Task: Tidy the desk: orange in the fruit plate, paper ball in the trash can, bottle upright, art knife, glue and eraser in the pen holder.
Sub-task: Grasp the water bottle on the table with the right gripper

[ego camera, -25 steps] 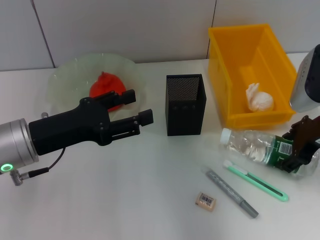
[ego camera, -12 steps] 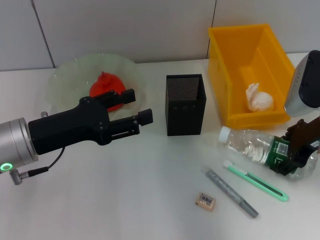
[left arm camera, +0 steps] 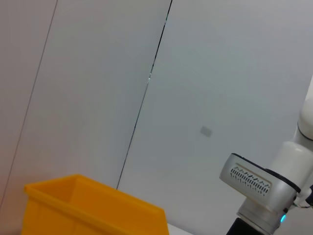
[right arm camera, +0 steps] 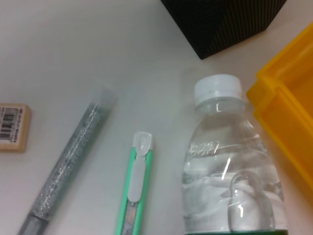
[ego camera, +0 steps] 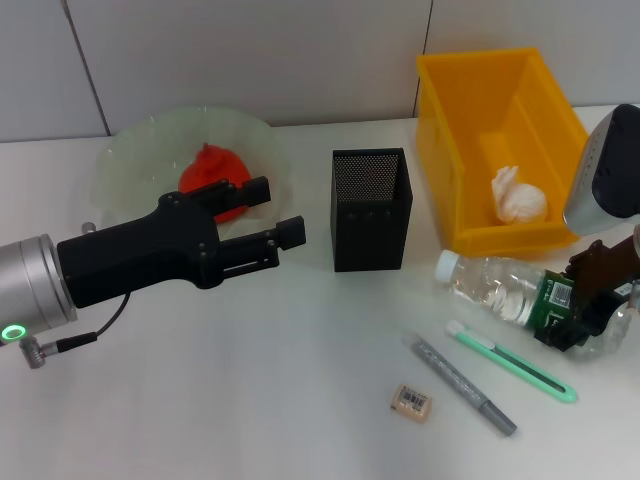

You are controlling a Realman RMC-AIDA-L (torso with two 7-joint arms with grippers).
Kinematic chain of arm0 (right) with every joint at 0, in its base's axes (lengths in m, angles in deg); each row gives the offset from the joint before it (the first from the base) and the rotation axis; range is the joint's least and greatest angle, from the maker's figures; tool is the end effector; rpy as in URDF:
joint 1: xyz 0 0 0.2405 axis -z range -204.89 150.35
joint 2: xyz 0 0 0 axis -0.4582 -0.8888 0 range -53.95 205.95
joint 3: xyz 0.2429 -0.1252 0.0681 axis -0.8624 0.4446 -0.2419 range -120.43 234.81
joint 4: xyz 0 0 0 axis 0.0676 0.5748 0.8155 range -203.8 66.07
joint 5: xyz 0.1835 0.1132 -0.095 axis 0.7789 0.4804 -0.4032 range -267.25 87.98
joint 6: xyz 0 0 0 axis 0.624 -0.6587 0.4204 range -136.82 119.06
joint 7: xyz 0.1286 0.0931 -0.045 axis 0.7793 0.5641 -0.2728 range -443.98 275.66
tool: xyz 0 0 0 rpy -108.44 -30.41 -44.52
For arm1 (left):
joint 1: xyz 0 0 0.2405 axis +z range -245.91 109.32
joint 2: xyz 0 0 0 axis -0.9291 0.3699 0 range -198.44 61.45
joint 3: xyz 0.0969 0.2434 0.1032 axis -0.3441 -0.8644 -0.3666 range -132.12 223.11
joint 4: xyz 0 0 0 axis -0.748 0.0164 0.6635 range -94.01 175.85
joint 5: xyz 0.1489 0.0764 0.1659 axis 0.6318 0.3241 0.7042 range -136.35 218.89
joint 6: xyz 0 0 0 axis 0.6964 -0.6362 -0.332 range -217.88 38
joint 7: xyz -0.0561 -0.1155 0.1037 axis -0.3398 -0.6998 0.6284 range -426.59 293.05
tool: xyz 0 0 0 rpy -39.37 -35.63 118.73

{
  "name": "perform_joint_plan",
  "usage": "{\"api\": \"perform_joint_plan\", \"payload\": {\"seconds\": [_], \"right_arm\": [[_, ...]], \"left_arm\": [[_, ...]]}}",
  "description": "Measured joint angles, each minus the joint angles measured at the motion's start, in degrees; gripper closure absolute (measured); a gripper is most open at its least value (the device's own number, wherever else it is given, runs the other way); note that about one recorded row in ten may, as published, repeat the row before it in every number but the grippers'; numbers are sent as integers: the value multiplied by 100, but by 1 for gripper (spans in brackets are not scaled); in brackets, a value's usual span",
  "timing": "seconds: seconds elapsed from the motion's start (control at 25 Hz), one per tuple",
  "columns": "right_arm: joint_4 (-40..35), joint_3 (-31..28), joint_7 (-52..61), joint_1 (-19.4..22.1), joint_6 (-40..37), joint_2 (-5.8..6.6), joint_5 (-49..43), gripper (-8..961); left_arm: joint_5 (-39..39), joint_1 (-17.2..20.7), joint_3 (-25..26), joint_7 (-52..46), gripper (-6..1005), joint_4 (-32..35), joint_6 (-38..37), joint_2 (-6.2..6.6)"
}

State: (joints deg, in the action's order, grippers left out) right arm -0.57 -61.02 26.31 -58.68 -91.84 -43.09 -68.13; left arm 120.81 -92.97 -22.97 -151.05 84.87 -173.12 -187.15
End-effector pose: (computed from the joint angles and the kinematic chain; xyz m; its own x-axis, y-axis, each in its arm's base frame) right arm 0.3017 0.4048 0.0174 0.8158 -0.4552 0.3566 -0.2709 -0.8457 -0.4598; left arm -0.2192 0.3691 -0.0402 0.6508 0.2850 0.7037 0.4305 -0.9020 -0.0328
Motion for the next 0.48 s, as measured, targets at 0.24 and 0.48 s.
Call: {"api": "perform_joint_plan", "payload": {"seconds": [0.24,0.48], "right_arm": [[-53,-1,1,-4,62,0,4,182],[-95,0,70,4,163,-14,5,182]], "left_arm": [[0,-16,0,7,200,0,5,0],[0,-28,0,21,200,-1,21,-9]]}}
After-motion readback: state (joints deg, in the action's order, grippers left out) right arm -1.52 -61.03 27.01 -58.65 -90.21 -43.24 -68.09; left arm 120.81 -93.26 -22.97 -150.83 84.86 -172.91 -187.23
